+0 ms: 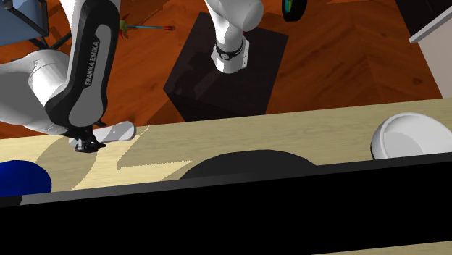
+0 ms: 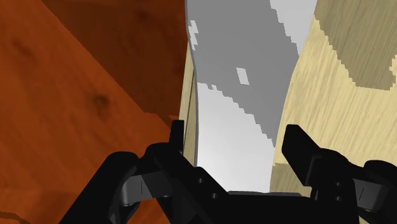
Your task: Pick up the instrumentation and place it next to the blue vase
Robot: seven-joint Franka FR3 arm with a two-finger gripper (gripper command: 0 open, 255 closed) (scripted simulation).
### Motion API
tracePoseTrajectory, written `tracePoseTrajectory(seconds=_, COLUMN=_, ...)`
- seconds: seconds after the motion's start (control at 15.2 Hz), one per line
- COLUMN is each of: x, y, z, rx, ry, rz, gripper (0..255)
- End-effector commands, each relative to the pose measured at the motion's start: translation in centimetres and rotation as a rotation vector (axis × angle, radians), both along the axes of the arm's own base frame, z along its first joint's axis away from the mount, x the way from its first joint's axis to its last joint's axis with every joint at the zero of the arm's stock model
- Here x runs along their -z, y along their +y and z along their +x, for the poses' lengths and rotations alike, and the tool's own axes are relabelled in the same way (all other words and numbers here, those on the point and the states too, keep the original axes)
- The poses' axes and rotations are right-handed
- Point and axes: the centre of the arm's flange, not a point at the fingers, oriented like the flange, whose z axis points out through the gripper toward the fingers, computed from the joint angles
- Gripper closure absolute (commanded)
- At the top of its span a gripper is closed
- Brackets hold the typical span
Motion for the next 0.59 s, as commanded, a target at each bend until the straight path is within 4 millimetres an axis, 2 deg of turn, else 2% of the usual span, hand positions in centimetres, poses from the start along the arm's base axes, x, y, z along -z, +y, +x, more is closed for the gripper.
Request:
tracePoseTrajectory(seconds=0.0, x=0.12, y=0.04, z=-0.02, rx=0.000, ry=-0.001, rz=0.000, gripper=255)
tracePoseTrajectory(seconds=0.26, x=0.12, y=0.04, z=-0.02, rx=0.000, ry=-0.001, rz=0.000, gripper=255)
tracePoseTrajectory(seconds=0.33, x=0.12, y=0.04, z=-0.03, rx=0.000, ry=-0.001, rz=0.000, gripper=0)
tracePoseTrajectory(seconds=0.53, x=0.12, y=0.04, z=-0.03, rx=0.000, ry=-0.001, rz=0.000, gripper=0)
